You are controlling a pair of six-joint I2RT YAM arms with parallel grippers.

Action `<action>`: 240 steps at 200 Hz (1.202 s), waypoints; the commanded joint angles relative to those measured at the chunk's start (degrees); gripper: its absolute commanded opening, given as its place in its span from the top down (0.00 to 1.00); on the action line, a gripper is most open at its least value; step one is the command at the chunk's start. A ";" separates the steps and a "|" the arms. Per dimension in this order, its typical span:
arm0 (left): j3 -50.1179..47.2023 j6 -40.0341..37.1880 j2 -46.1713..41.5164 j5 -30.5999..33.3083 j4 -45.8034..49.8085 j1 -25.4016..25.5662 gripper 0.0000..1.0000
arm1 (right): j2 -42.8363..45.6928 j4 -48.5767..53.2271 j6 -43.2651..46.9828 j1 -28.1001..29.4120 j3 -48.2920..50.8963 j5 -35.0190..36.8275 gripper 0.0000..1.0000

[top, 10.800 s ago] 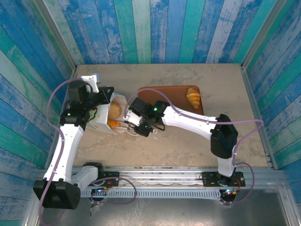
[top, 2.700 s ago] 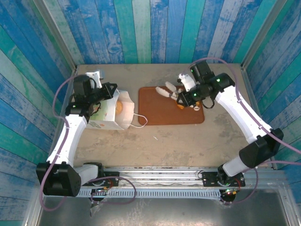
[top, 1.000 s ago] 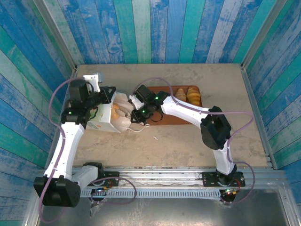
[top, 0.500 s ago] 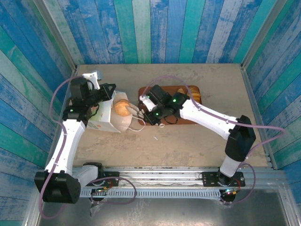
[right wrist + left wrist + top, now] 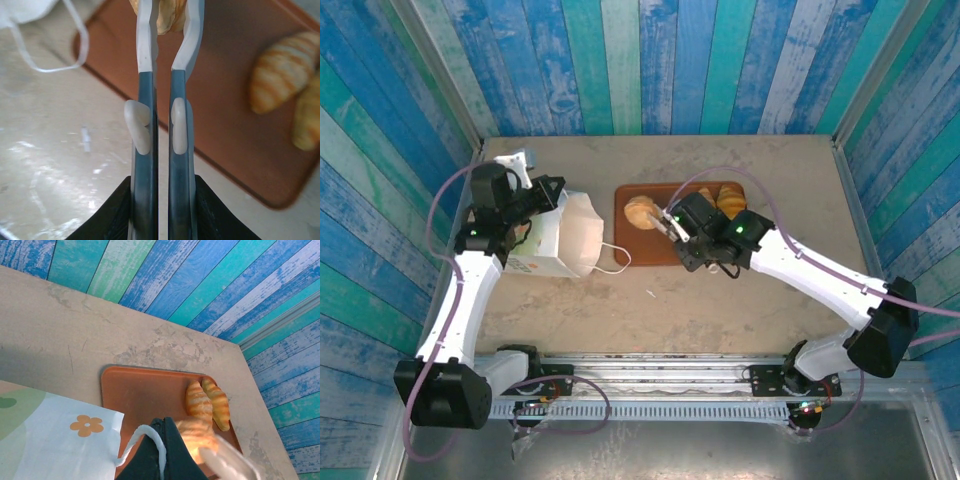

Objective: Take the fake bread out of the paper bag

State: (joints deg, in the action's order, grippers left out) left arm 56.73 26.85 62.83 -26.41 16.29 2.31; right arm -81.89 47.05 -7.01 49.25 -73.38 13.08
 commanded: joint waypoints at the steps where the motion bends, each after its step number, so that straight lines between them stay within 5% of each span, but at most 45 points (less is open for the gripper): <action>1: 0.93 -0.13 0.56 0.84 -0.82 -0.04 1.00 | -1.44 2.17 -0.57 -0.66 -0.52 8.49 0.71; 69: 0.74 -0.48 0.01 1.10 -0.39 -0.02 1.00 | -7.63 5.80 3.08 -0.23 -0.28 14.11 0.71; 240: 0.22 0.31 -0.60 0.77 -0.92 -0.02 1.00 | -0.50 7.81 6.39 2.47 0.25 -5.54 0.62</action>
State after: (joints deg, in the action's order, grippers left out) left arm 56.73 27.07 62.83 -25.61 16.32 2.31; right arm -85.34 54.19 -0.54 51.72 -70.89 10.96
